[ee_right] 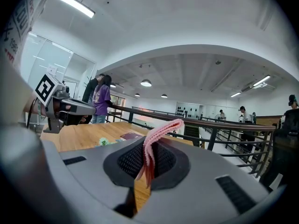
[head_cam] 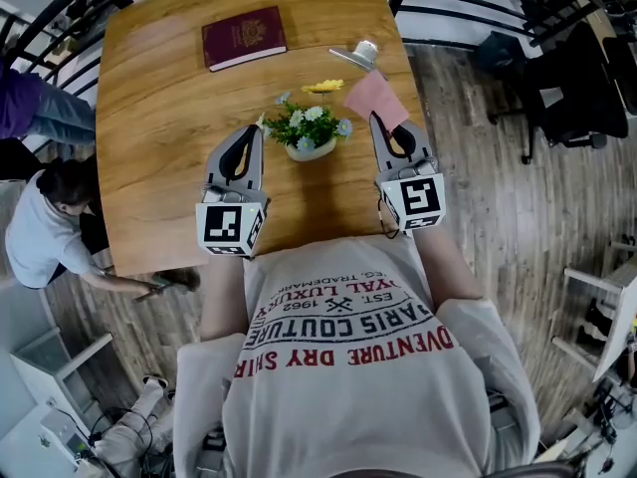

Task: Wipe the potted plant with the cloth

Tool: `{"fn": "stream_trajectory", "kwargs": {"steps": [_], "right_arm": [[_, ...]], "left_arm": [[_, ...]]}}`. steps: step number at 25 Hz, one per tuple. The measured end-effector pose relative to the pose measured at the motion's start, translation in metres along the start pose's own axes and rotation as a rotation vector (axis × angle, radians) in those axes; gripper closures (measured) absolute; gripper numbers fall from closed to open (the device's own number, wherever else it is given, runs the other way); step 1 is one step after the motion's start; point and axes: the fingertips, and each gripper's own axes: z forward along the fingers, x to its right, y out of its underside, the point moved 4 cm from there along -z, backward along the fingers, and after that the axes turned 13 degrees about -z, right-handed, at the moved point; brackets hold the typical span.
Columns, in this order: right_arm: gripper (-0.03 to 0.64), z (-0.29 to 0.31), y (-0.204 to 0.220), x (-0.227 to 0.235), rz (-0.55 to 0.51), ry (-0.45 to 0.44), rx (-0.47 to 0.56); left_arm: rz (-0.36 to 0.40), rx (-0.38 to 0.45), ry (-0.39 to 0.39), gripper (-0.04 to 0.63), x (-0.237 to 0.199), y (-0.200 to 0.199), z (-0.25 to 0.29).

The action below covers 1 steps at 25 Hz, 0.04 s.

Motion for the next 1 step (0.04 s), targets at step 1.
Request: {"fn": "stream_trajectory", "kwargs": {"steps": [1], "right_arm": [[0.581, -0.0001, 0.0002, 0.0001, 0.001, 0.000, 0.000]], "left_arm": [[0.003, -0.002, -0.002, 0.578, 0.0003, 0.0001, 0.0000]]}}
